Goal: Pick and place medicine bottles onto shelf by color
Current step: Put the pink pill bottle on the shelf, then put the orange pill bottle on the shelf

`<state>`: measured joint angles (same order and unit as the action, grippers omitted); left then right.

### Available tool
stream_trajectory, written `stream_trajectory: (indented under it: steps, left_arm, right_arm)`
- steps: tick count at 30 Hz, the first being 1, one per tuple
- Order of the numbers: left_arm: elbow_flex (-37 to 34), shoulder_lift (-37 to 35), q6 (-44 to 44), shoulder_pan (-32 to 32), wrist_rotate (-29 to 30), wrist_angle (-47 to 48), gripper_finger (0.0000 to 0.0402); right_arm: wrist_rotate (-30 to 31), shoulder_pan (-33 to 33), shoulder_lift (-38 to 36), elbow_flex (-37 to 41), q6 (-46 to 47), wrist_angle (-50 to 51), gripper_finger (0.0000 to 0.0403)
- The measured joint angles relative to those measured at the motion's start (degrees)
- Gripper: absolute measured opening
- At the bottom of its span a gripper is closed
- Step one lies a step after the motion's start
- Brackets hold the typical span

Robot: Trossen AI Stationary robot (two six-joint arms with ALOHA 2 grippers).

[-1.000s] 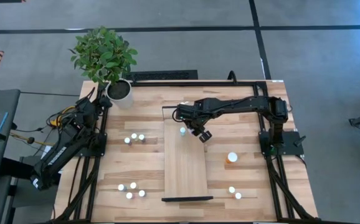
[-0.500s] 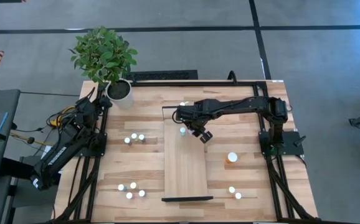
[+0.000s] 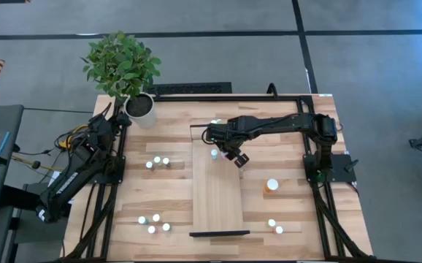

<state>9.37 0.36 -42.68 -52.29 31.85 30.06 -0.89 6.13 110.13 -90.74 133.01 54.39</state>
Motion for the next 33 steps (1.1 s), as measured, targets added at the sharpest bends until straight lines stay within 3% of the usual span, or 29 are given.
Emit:
stream_trajectory:
  steps: [21, 33]
  left_arm:
    - [0.0, 0.0, 0.0, 0.0, 0.0, 0.0, 0.0210]
    - [0.0, 0.0, 0.0, 0.0, 0.0, 0.0, 0.0210]
  right_arm:
    - [-2.3, 0.8, 1.8, -0.2, -2.3, -0.9, 0.0146]
    - [-2.4, 0.7, 2.1, -0.5, -5.4, 0.1, 0.0242]
